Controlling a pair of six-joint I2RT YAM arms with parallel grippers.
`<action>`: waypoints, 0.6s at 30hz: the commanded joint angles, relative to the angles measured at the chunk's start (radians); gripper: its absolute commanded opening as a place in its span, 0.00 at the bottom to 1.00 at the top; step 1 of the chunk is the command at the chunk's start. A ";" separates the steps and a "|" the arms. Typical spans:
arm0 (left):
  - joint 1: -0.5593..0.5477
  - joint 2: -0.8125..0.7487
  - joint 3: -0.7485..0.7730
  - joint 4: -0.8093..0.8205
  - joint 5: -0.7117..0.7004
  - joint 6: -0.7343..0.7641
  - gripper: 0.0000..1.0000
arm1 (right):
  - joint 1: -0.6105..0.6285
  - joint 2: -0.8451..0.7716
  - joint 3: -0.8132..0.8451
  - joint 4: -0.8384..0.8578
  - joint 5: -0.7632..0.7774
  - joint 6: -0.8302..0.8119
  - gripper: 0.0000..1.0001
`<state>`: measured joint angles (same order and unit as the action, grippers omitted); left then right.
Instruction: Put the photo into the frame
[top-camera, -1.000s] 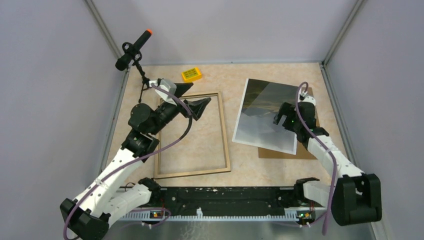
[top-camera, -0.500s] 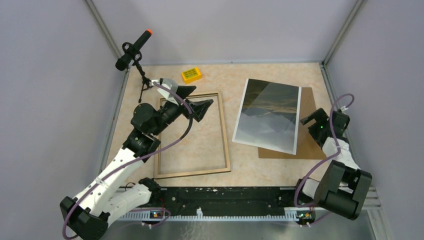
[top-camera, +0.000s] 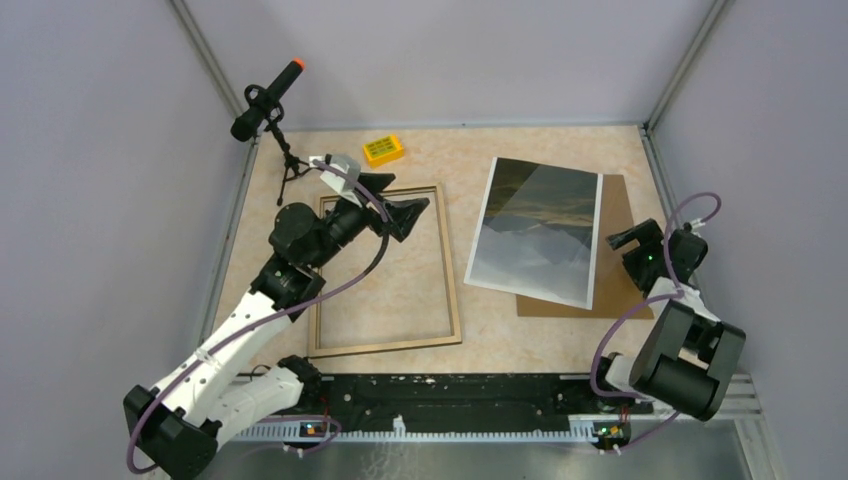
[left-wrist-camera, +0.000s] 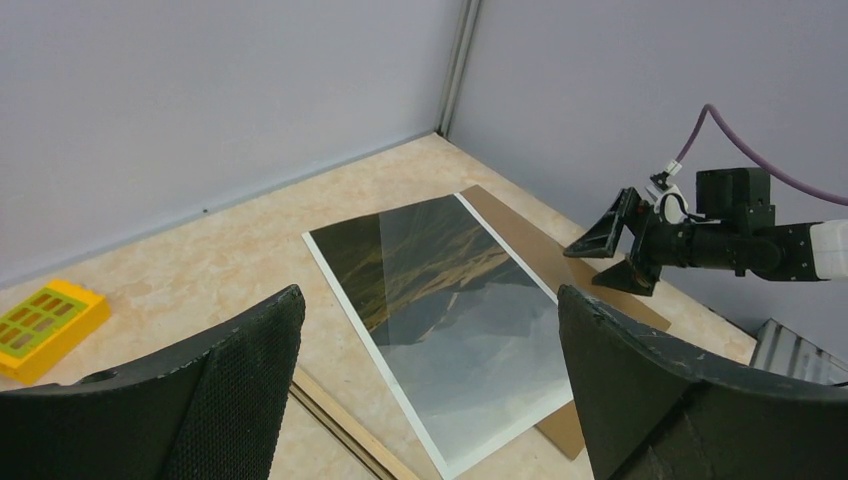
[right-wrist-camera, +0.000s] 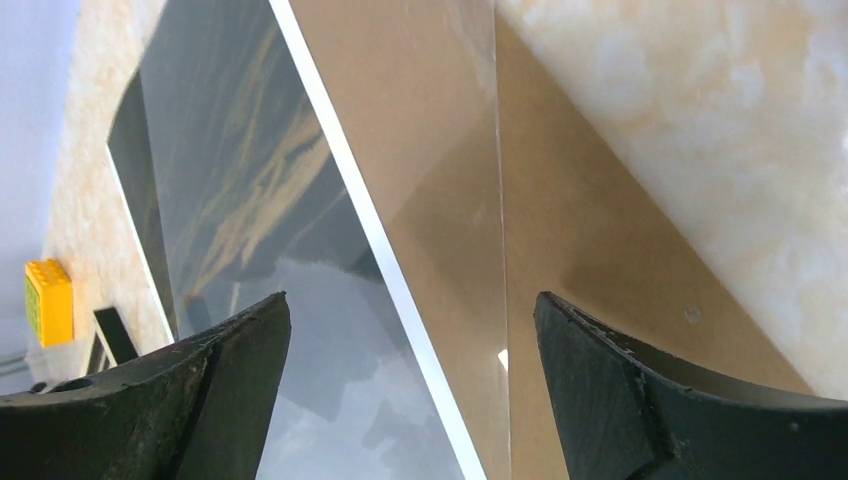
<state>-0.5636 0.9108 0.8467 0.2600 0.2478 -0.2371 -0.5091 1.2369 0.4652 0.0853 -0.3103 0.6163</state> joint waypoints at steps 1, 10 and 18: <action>-0.004 0.010 0.013 0.003 0.009 -0.052 0.99 | -0.011 0.084 0.055 0.224 0.031 0.030 0.89; -0.002 -0.001 0.017 0.011 0.051 -0.090 0.99 | -0.025 0.360 0.300 0.304 0.083 -0.012 0.84; -0.001 -0.015 0.023 0.003 0.056 -0.095 0.99 | -0.041 0.602 0.439 0.378 0.026 0.050 0.72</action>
<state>-0.5636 0.9218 0.8467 0.2379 0.2905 -0.3168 -0.5327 1.7542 0.8261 0.3870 -0.2462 0.6350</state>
